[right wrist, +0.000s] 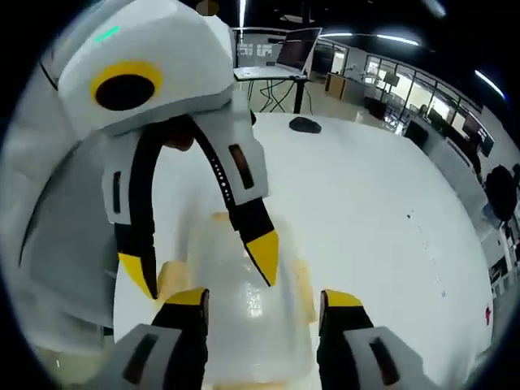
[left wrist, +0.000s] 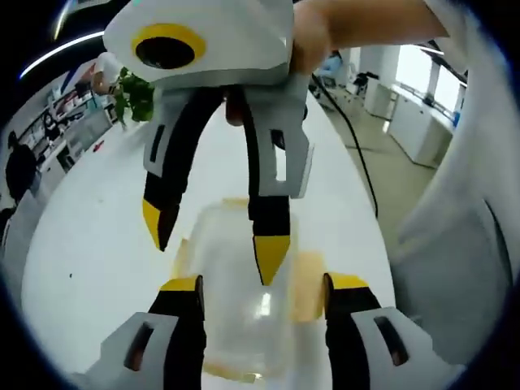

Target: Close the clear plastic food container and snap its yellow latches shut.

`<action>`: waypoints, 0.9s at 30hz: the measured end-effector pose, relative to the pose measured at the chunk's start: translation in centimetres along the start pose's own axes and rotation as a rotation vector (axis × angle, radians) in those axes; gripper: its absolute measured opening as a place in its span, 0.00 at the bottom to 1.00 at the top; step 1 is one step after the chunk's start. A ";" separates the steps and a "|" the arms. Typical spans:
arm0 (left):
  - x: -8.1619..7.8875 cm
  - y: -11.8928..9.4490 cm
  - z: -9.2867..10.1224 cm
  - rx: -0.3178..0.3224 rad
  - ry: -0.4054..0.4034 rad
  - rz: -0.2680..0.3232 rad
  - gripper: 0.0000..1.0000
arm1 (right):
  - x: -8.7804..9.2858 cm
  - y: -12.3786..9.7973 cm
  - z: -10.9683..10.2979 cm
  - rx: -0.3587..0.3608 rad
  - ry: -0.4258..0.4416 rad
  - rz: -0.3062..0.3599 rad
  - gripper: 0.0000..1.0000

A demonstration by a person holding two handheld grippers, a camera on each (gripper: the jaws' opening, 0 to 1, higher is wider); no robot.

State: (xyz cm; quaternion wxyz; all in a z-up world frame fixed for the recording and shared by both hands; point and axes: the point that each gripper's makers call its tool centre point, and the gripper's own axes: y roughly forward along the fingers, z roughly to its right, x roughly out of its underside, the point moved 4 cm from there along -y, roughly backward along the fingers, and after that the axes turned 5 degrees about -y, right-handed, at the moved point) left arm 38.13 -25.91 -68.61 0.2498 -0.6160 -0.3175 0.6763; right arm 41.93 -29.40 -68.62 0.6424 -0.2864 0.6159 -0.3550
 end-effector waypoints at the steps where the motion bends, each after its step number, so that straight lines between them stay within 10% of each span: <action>1: 0.3 0.1 0.0 -0.008 0.042 -0.027 0.58 | 0.1 0.1 0.0 -0.002 -0.003 -0.007 0.53; 16: 1.0 1.2 -0.9 -0.111 0.182 -0.097 0.58 | 0.9 0.7 0.3 -0.052 0.066 -0.082 0.54; 27: 0.9 1.0 -0.2 -0.057 0.175 -0.080 0.53 | 0.9 0.9 0.5 -0.095 0.065 -0.105 0.55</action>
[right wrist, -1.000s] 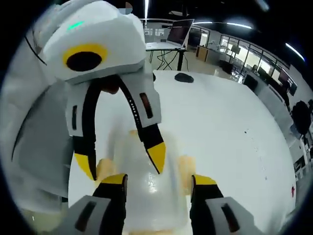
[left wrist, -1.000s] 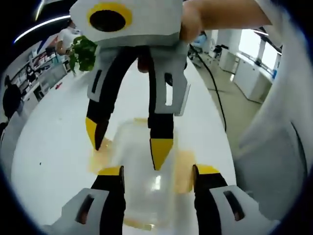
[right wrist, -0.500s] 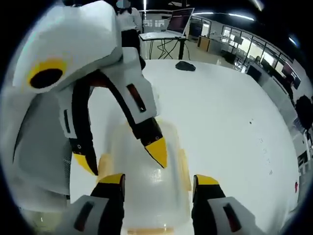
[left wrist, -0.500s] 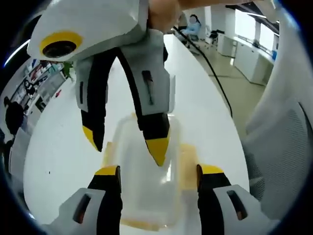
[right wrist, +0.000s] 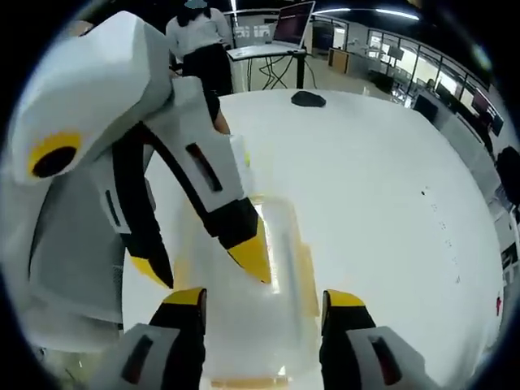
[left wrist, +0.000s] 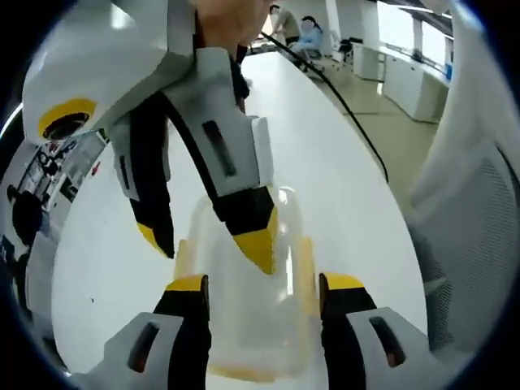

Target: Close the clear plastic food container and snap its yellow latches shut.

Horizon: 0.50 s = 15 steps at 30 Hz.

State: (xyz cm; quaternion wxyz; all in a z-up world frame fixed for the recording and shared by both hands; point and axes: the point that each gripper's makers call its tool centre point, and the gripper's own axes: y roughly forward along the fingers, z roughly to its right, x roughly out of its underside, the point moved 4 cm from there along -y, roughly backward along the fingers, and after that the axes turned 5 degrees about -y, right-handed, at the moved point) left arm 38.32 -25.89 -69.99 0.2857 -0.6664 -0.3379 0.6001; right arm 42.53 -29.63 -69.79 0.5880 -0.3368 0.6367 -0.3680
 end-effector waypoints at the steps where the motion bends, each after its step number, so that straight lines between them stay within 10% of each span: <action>1: 0.0 0.0 -0.1 -0.001 -0.005 0.003 0.52 | 0.0 0.0 -0.1 -0.007 -0.002 0.000 0.54; 15: -0.2 0.2 0.0 0.007 0.063 -0.024 0.50 | -0.2 0.7 0.4 -0.126 -0.016 -0.048 0.54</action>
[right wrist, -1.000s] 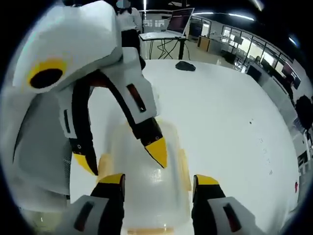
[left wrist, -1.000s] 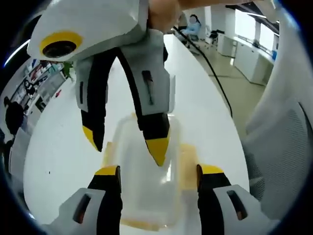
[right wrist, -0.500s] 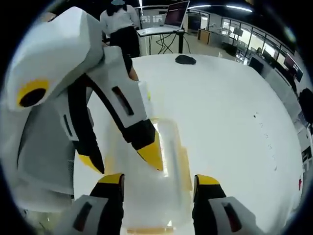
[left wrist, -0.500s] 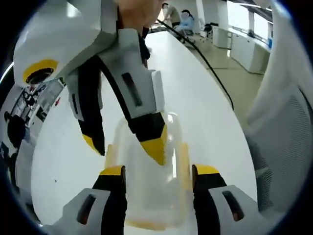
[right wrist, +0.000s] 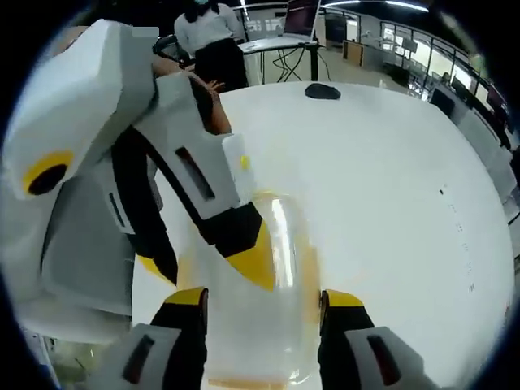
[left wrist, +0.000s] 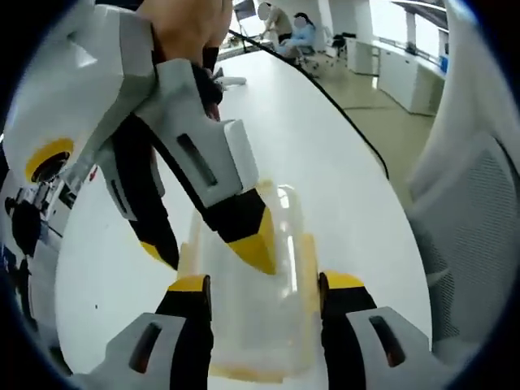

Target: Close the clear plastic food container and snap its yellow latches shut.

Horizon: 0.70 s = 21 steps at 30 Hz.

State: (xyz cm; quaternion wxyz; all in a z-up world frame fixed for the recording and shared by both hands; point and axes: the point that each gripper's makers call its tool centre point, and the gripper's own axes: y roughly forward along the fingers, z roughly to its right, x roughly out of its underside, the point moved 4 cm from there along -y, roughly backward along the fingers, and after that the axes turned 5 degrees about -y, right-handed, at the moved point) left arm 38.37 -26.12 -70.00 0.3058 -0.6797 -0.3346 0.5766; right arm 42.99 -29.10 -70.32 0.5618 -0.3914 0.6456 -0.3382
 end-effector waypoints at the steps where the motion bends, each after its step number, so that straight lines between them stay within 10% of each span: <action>1: 0.0 0.1 0.0 -0.002 0.002 -0.005 0.50 | 0.0 0.0 0.0 -0.004 0.001 -0.003 0.54; 21: 0.0 0.3 0.1 -0.007 0.020 -0.036 0.49 | -0.1 1.0 0.8 -0.207 0.044 -0.120 0.51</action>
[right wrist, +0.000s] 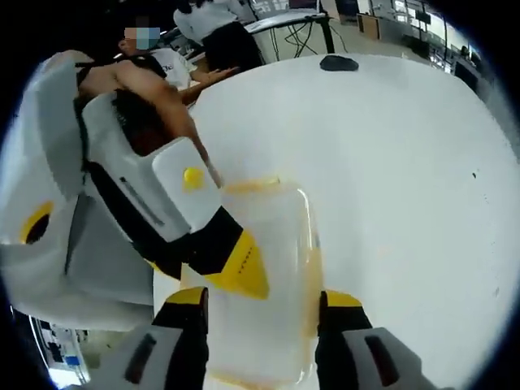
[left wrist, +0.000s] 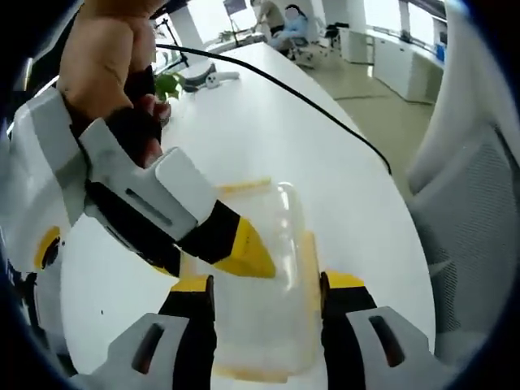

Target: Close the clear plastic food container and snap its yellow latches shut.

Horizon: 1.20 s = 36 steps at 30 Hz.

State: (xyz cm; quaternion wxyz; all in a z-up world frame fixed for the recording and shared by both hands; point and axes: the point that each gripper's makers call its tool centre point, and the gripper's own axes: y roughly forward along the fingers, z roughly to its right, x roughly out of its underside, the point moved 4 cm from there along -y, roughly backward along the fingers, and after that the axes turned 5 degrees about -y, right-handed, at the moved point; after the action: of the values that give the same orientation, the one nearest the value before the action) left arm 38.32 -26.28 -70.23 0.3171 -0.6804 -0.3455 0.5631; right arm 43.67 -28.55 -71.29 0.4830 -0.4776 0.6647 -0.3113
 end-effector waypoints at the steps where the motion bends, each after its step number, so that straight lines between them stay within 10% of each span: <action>1: 0.0 0.0 0.0 0.003 -0.007 0.004 0.49 | -0.1 0.0 0.0 0.002 0.004 -0.002 0.52; 21: 0.1 0.6 1.1 -0.146 0.079 -0.016 0.44 | 0.4 -0.2 -0.2 0.087 -0.003 0.040 0.52; 36: -0.1 0.2 -0.2 -0.051 0.009 0.061 0.45 | 0.2 -0.5 -0.9 0.141 -0.025 0.061 0.53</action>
State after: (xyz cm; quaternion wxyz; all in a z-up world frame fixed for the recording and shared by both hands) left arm 38.53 -26.48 -70.32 0.2841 -0.7008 -0.3374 0.5606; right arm 43.01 -28.94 -70.58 0.5329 -0.4261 0.6491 -0.3363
